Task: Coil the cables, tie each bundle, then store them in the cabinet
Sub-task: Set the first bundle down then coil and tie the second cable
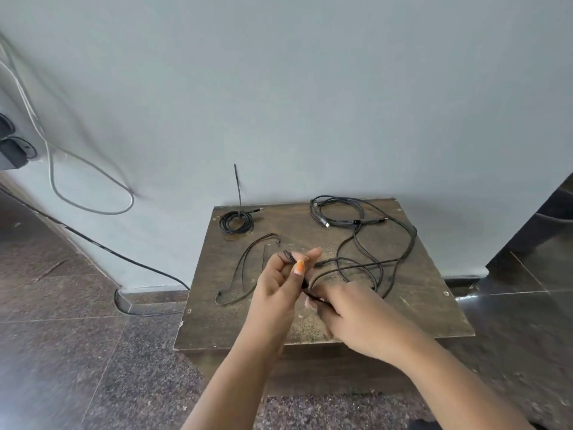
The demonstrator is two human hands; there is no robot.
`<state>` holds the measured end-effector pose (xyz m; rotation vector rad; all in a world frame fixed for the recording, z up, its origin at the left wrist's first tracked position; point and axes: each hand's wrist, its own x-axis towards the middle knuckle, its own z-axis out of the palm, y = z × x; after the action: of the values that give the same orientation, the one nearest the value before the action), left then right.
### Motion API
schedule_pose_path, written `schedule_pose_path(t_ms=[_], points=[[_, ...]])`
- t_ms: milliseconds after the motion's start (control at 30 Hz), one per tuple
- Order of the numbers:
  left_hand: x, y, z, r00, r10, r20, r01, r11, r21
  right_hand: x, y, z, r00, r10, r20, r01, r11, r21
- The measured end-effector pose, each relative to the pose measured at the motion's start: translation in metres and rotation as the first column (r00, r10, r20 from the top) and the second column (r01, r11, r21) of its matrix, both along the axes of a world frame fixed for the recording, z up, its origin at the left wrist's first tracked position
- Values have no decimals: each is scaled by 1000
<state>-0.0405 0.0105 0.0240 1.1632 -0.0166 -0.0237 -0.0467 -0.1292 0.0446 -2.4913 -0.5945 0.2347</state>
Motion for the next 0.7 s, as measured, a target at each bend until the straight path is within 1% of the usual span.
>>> schedule_pose_path(t_ms=[33, 100, 200, 300, 367, 400, 467, 533, 567, 633, 700], points=[[0, 0, -1, 999, 13, 46, -19, 992, 122, -1, -2, 2, 1000, 19, 1, -19, 1000, -13], [0, 1, -3, 993, 12, 117, -48, 950, 308, -2, -4, 4, 999, 44, 5, -44, 999, -26], [0, 2, -6, 980, -56, 189, -55, 842, 537, -3, -8, 8, 996, 85, 11, -86, 996, 19], [-1, 2, -8, 968, -150, 201, -27, 736, 676, -1, -17, 14, 994, 105, 28, -108, 989, 99], [0, 2, -7, 964, -195, 181, 7, 700, 714, -1, -24, 17, 996, 90, 20, -92, 978, 187], [1, 3, -6, 966, -218, 141, 53, 697, 715, -1, -27, 18, 997, 80, 16, -82, 969, 233], [1, 6, -1, 944, -330, 14, 243, 722, 648, 0, -31, 20, 998, 54, 22, -58, 944, 325], [-2, 11, 4, 879, -470, -84, 443, 737, 510, 3, -34, 20, 999, 6, 41, -23, 902, 431], [-3, 13, 7, 851, -512, -118, 510, 752, 416, 6, -35, 20, 998, -26, 55, -4, 878, 479], [-6, 16, 13, 821, -547, -160, 570, 801, 186, 12, -36, 18, 995, -72, 68, 21, 826, 563], [-7, 17, 16, 806, -565, -177, 574, 819, 0, 17, -36, 14, 998, -56, 37, 19, 767, 642]])
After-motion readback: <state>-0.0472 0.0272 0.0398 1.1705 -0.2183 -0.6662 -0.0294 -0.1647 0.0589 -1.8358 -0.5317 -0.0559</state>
